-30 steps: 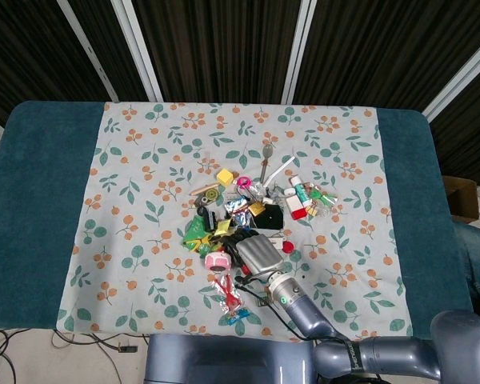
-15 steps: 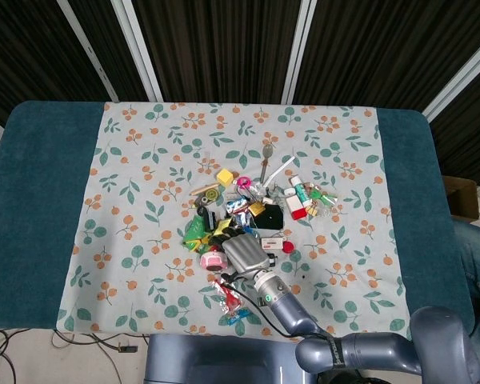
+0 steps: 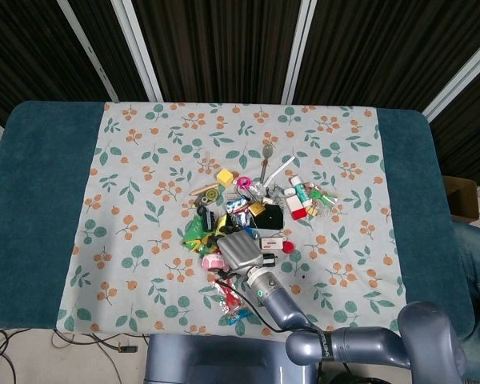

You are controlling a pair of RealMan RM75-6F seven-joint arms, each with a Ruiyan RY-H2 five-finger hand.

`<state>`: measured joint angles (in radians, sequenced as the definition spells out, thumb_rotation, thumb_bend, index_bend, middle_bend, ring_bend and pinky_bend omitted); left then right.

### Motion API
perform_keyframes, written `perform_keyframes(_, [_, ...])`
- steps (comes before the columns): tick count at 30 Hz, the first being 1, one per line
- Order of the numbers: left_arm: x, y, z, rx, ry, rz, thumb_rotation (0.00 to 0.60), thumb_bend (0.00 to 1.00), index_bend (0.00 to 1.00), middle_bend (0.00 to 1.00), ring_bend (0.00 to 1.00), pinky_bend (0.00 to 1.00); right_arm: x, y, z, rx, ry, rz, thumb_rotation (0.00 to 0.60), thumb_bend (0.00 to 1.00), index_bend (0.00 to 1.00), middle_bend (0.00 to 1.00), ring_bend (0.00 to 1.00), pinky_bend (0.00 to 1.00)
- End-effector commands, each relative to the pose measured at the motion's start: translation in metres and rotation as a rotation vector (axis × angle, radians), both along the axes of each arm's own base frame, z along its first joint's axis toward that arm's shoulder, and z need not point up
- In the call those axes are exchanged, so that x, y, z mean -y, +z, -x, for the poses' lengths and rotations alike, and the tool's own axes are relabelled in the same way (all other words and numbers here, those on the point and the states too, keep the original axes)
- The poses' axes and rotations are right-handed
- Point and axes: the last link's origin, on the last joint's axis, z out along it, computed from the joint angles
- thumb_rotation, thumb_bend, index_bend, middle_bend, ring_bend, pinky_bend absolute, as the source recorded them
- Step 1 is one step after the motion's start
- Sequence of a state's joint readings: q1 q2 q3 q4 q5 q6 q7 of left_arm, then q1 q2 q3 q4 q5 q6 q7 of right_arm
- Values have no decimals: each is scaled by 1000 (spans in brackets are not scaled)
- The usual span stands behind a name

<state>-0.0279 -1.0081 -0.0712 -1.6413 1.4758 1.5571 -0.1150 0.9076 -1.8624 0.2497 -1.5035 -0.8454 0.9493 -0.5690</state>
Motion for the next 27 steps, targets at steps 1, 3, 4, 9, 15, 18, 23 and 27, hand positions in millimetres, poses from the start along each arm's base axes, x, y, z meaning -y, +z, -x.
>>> perform_keyframes(1, [0,1,0,1,-2,-2,600,586,98,0,115,131,-1,-1,-1,10,-3,-6,600,378,461,523,279,235])
perform_keyframes(3, [0,1,0,2,0,-4,600,586,98,0,115,131,-1,-1,-2,19,-7,-8,600,428,501,554,306,235])
perform_keyframes(4, [0,1,0,3,-1,-3,600,586,98,0,115,131,-2,-1,-2,22,-10,-9,600,445,511,561,313,235])
perform_keyframes(9, [0,0,0,2,-2,0,600,586,98,0,115,131,-2,3,0,33,-19,-6,600,490,521,565,317,235])
perform_keyframes(15, [0,1,0,4,0,-1,600,586,98,0,115,131,6,25,-1,95,-40,32,600,493,521,565,317,234])
perform_keyframes(18, [0,1,1,3,3,0,600,586,98,0,115,131,12,45,2,140,-58,45,600,494,521,562,317,234])
perform_keyframes(23, [1,1,-1,7,-1,-4,600,586,99,0,115,131,21,86,14,251,-115,48,600,494,521,555,315,234])
perform_keyframes(27, [1,0,0,5,1,-1,600,586,99,0,115,131,28,121,26,377,-201,6,600,494,521,554,314,234])
